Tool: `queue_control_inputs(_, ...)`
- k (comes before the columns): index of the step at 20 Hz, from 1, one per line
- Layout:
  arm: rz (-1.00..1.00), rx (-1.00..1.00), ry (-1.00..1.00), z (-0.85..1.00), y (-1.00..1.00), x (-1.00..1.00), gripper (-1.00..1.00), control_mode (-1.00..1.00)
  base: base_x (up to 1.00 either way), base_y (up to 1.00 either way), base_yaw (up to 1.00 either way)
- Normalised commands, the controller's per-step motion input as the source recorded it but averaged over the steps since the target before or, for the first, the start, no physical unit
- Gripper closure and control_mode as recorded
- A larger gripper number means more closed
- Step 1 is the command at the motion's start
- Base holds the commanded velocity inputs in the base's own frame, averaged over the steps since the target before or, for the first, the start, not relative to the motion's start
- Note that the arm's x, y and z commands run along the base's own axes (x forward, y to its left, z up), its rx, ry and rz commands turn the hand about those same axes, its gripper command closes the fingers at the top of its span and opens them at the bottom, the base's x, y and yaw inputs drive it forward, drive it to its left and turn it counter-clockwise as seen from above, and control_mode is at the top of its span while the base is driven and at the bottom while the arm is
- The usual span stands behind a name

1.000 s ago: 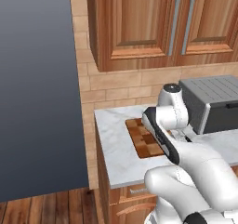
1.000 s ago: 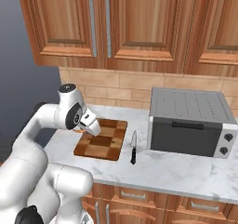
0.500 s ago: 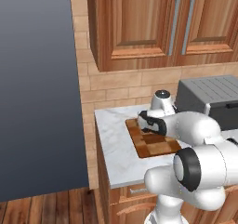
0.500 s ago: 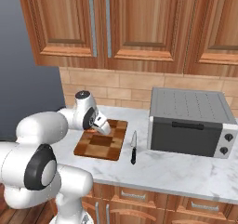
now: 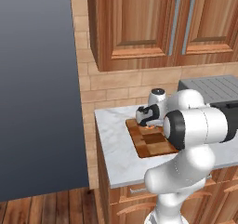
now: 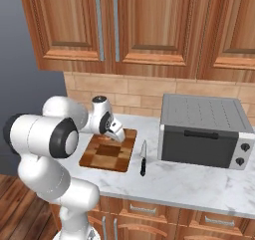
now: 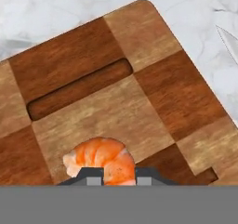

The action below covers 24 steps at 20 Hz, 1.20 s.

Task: Retrieve the shrimp from the fridge and place it on the cutting board.

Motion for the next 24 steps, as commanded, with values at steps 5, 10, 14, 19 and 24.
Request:
queue_control_inputs(5,0.00,0.00,0.01,-0.71,-0.11,0.06,1.00,-1.00,0.00,0.00,0.00)
queue_control_inputs(10,0.00,0.01,0.00,-0.33,0.00,0.04,1.00,-1.00,0.00,0.00,0.00)
queue_control_inputs(14,0.00,0.01,0.00,-0.20,0.00,0.03,-1.00,-1.00,0.00,0.00,0.00)
queue_control_inputs(19,0.00,0.00,0.00,-0.01,0.00,0.00,-1.00,-1.00,0.00,0.00,0.00)
queue_control_inputs(24,0.00,0.00,0.00,0.15,0.08,-0.21,-1.00,-1.00,0.00,0.00,0.00)
